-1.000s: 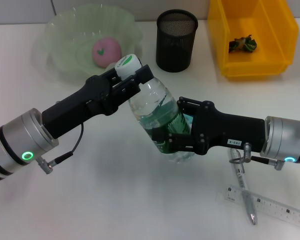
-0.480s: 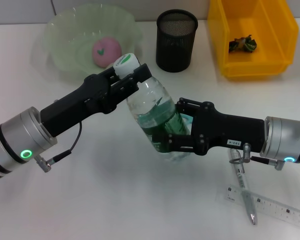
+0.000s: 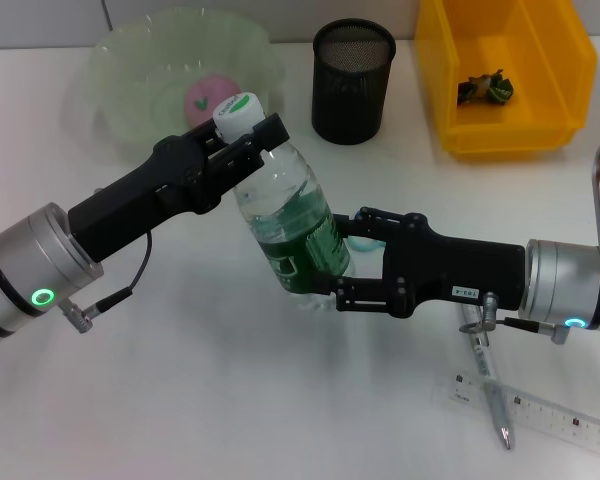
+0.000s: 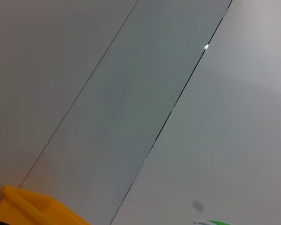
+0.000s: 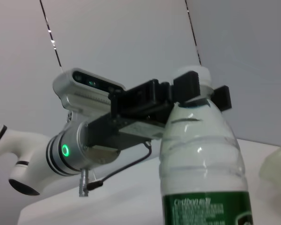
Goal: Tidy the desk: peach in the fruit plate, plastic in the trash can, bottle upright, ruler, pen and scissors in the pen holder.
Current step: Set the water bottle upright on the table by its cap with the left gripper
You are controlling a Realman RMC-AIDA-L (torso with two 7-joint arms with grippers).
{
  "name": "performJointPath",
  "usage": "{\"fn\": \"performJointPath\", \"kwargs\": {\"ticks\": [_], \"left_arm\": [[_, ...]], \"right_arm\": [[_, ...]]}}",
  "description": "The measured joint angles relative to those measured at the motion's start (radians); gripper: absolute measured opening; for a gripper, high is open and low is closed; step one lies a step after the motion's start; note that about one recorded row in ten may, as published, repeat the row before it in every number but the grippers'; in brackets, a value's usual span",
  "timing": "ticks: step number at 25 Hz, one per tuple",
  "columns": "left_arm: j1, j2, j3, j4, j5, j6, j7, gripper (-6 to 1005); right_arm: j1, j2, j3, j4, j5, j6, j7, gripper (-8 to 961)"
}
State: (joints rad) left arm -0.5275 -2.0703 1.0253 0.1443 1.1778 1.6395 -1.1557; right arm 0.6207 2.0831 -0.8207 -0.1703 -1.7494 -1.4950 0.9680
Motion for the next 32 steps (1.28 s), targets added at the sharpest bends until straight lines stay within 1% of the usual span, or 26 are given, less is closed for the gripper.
{"fn": "performJointPath", "kwargs": {"ticks": [18, 20, 22, 23, 27, 29, 32], "left_arm": [[0.017, 0.001, -0.013, 0.067, 0.000, -0.011, 0.028, 445], [0.027, 0.001, -0.013, 0.082, 0.000, -0.021, 0.086, 445], [0.029, 0.001, -0.013, 0.085, 0.000, -0.027, 0.104, 445], [0.031, 0.002, -0.013, 0.086, 0.000, -0.041, 0.152, 445], [0.040, 0.002, -0.017, 0.091, 0.000, -0.047, 0.189, 444], [0.055, 0.003, -0.040, 0.103, 0.000, -0.047, 0.233, 444], [0.060, 0.003, -0.047, 0.104, 0.000, -0.048, 0.253, 444]], "right_arm": [[-0.013, 0.000, 0.000, 0.000, -0.039, 0.099, -0.010, 777], [-0.015, 0.000, 0.000, 0.000, -0.039, 0.104, -0.022, 776], [-0.020, 0.001, 0.000, 0.000, -0.039, 0.106, -0.042, 775], [-0.022, 0.001, 0.001, 0.000, -0.038, 0.106, -0.053, 775], [-0.031, 0.003, 0.009, 0.001, -0.034, 0.106, -0.085, 773], [-0.036, 0.004, 0.012, 0.001, -0.032, 0.107, -0.091, 772], [-0.038, 0.004, 0.012, 0.000, -0.030, 0.120, -0.095, 771]]}}
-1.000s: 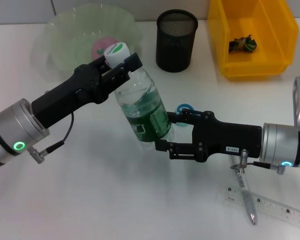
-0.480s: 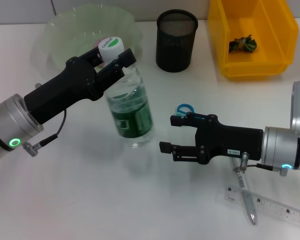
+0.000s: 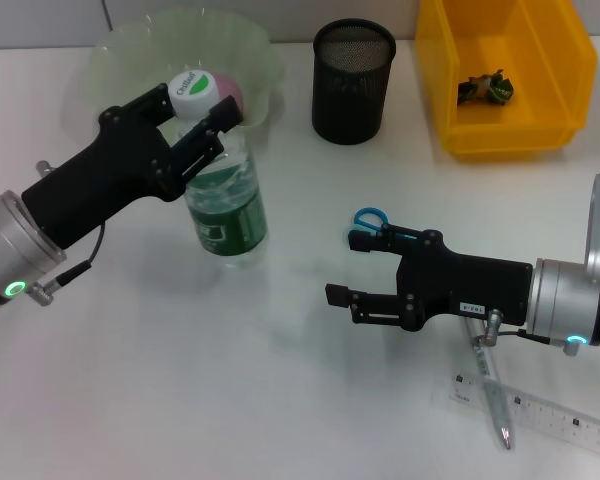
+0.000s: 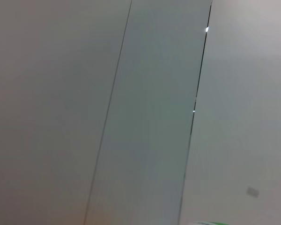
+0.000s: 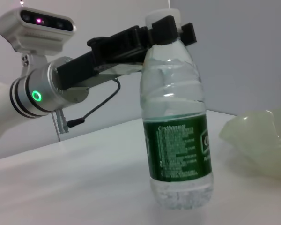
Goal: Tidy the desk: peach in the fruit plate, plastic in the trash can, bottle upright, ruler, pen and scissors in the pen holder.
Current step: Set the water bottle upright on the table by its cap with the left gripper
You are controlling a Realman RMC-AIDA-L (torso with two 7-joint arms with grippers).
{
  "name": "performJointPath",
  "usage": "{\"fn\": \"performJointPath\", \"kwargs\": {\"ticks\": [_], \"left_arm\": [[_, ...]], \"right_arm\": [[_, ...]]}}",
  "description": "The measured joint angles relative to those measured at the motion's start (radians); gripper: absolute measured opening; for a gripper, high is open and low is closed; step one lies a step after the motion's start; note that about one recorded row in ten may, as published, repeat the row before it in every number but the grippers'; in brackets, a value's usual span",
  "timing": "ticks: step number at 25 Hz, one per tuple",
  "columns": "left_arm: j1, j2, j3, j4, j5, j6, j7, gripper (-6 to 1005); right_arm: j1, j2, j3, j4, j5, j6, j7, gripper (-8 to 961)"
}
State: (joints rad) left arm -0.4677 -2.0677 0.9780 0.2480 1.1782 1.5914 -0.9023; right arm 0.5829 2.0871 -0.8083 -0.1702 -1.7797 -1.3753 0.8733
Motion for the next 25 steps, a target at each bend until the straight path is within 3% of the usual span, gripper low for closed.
{"fn": "performJointPath", "kwargs": {"ticks": [9, 25], "left_arm": [[0.019, -0.003, -0.069, -0.004, 0.000, -0.031, 0.152, 444], [0.033, -0.004, -0.189, -0.012, 0.000, -0.155, 0.234, 444]], "right_arm": [[0.000, 0.002, 0.000, 0.011, 0.014, 0.009, -0.027, 767], [-0.010, 0.004, 0.001, 0.015, 0.016, 0.023, -0.044, 759]]}}
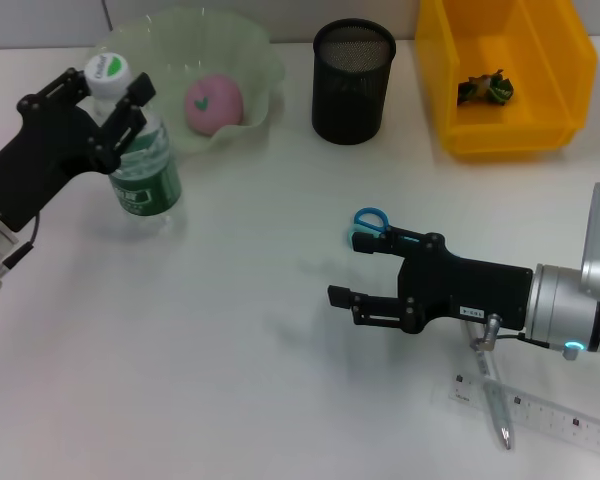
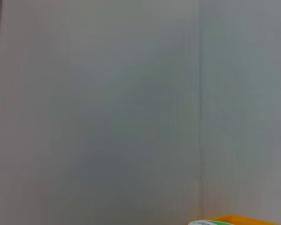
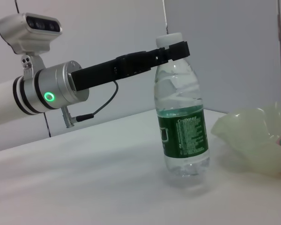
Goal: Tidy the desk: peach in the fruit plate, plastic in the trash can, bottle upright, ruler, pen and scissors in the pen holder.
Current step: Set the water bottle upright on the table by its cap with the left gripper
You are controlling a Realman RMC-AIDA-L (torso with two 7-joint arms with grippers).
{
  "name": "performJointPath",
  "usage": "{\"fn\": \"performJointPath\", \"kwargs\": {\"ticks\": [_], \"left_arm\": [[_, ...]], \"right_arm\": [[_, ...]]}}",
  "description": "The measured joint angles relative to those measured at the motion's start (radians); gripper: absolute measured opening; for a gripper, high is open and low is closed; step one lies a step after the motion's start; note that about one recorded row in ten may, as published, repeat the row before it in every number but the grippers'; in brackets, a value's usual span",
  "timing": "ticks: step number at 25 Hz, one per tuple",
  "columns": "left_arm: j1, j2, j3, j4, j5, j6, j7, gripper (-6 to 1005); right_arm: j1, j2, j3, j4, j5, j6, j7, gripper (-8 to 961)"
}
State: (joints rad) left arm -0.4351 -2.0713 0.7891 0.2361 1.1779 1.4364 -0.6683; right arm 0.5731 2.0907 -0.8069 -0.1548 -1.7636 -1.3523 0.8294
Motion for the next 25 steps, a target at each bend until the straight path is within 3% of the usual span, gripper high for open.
{"fn": "performJointPath", "kwargs": {"ticks": [25], "left_arm": [[-0.009, 0.001, -0.053, 0.007, 0.000, -0.065, 0.026, 445]], "right_arm": [[-0.004, 0.002, -0.001, 0.021, 0.056, 0.053, -0.082, 747]]}}
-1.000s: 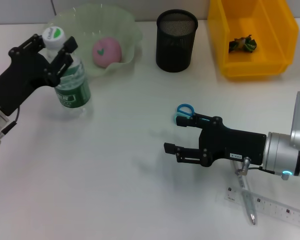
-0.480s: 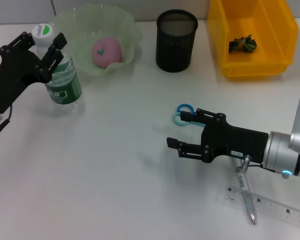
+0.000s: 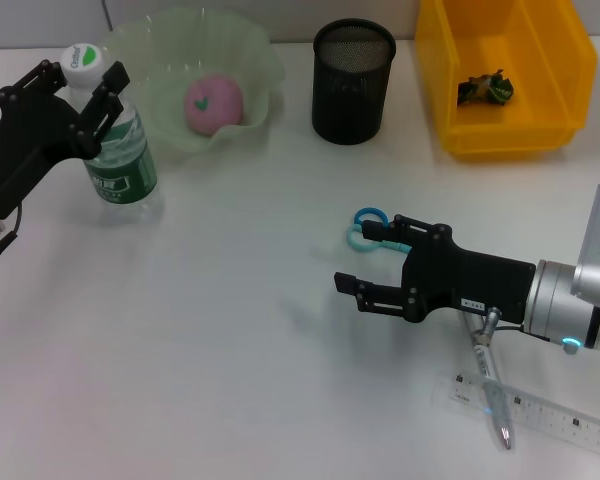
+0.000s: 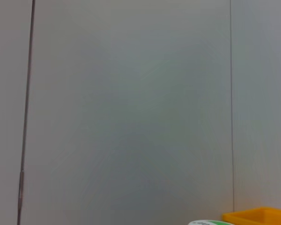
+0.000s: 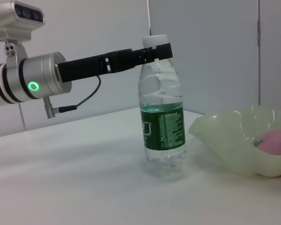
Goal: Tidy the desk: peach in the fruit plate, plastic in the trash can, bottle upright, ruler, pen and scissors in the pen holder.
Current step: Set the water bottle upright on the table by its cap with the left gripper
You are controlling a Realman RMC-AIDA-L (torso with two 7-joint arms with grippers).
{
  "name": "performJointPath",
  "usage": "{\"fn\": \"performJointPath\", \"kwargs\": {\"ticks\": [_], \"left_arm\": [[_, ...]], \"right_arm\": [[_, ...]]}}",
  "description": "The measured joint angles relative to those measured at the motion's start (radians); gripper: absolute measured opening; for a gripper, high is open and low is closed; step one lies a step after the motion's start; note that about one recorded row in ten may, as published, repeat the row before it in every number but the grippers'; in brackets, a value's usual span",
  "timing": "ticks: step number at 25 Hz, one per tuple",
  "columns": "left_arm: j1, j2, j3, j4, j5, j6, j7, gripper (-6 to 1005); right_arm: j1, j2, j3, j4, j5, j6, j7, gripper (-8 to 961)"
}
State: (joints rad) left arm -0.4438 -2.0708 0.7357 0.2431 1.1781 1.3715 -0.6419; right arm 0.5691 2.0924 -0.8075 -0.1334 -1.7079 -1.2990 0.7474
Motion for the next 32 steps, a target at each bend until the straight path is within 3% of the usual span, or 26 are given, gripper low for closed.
{"fn": "performJointPath", "kwargs": {"ticks": [32], "left_arm": [[-0.026, -0.002, -0.030, 0.002, -0.002, -0.112, 0.027, 444]], "right_arm": [[0.009, 0.000, 0.002, 0.000, 0.001, 0.015, 0.000, 732]]}}
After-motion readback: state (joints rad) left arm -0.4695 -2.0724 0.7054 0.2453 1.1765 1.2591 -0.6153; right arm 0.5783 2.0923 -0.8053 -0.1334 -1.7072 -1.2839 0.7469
